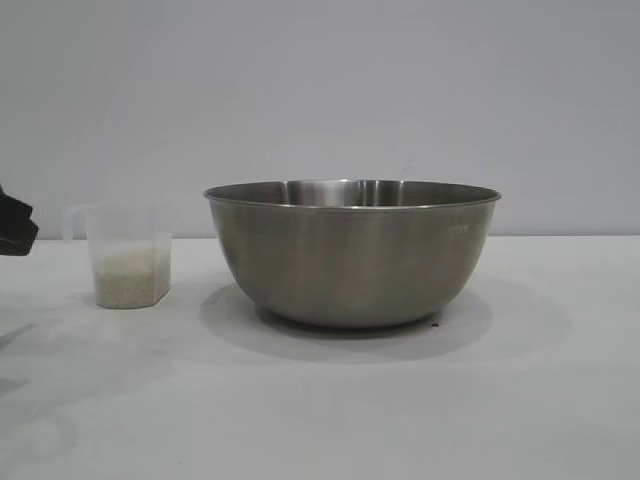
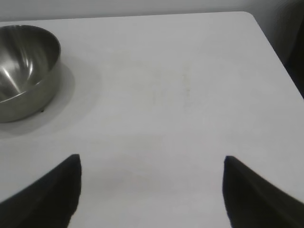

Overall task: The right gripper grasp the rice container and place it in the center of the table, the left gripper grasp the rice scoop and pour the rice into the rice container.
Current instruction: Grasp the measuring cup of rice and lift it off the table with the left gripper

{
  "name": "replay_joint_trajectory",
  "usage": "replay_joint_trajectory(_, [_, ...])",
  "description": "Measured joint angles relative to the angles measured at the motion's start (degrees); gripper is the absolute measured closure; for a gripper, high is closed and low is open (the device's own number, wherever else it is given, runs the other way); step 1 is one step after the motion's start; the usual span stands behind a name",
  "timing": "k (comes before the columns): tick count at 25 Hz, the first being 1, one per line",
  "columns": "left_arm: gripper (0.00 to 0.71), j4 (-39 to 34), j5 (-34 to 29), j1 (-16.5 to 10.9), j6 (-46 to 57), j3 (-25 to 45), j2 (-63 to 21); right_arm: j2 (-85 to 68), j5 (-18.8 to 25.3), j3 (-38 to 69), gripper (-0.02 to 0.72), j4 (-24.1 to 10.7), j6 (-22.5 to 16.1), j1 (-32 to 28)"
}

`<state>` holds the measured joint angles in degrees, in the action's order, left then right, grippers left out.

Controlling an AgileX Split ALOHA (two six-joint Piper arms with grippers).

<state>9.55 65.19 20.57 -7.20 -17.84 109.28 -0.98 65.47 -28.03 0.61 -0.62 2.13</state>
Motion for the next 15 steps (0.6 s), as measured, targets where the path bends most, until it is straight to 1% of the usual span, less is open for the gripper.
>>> replay_joint_trajectory(1, [0.459, 0.0, 0.0, 0.0, 0.0, -0.6, 0.6, 0.0, 0.0, 0.0, 0.15, 0.0, 0.0, 0.0])
replay_joint_trajectory(15, [0.459, 3.1, 0.0, 0.0, -0.3, -8.0, 6.8, 0.0, 0.0, 0.0, 0.15, 0.0, 0.0, 0.0])
